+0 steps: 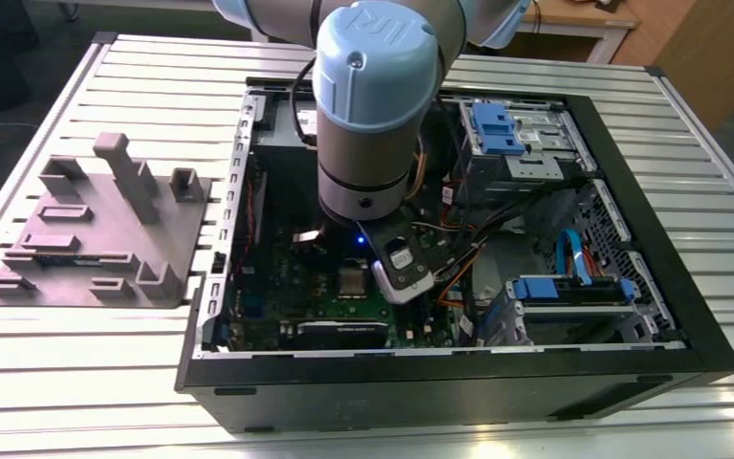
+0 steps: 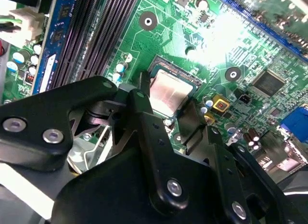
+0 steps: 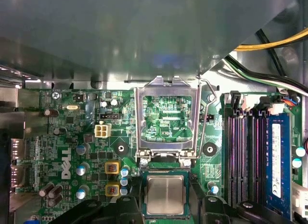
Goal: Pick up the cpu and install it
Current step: 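Place the cpu into insertion slot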
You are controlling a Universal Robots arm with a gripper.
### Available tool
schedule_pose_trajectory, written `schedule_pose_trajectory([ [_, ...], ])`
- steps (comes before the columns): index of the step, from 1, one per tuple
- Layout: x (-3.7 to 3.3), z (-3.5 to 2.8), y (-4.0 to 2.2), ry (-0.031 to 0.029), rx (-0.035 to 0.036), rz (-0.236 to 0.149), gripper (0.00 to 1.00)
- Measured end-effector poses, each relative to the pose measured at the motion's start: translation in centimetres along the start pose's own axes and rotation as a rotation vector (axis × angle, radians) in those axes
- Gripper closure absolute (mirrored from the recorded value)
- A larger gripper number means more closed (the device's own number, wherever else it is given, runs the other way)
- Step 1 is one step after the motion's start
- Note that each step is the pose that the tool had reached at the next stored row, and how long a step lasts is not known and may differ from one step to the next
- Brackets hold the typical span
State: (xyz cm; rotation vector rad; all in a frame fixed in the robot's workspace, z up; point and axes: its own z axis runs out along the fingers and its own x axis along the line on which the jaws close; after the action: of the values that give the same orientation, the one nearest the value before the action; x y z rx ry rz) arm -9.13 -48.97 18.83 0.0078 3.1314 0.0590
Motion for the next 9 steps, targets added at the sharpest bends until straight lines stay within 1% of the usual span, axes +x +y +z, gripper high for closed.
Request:
schedule_pose_trajectory([
  [9,0.0,-0.01,-0.07,0.0001,-0.0001,0.0,0.53],
])
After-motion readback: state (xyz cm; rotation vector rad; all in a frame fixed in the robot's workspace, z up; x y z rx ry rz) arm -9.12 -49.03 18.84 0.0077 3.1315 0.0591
